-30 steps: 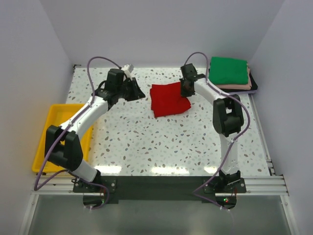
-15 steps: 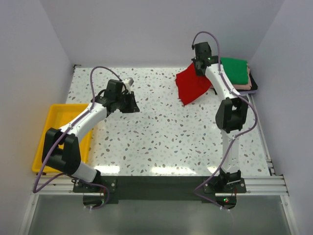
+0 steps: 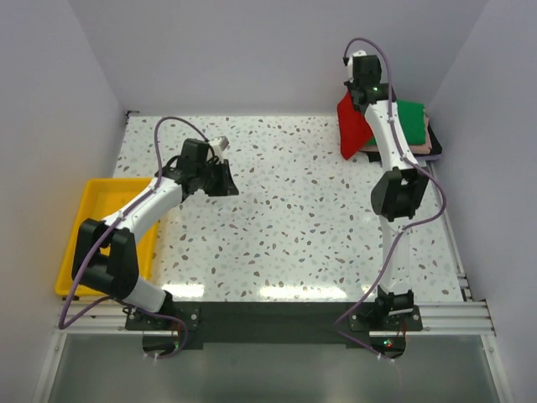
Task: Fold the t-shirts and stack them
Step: Neatly place the folded tshirt to the corner
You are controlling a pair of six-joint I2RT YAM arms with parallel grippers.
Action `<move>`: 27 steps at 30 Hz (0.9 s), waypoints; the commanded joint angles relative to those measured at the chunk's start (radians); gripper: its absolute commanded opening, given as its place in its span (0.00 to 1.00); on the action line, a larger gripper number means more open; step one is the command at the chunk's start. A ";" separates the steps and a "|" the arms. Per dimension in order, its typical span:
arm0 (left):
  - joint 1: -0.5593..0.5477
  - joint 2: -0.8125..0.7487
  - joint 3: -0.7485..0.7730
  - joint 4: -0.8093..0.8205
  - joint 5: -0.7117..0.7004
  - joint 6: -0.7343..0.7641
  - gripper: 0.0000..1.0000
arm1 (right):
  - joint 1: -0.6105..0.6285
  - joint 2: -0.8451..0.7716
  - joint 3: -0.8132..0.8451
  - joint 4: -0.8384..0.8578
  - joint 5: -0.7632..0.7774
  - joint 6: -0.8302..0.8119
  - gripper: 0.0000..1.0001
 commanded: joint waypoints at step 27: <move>0.012 0.048 -0.030 0.048 0.065 0.024 0.20 | -0.202 -0.102 0.017 0.155 -0.073 0.027 0.00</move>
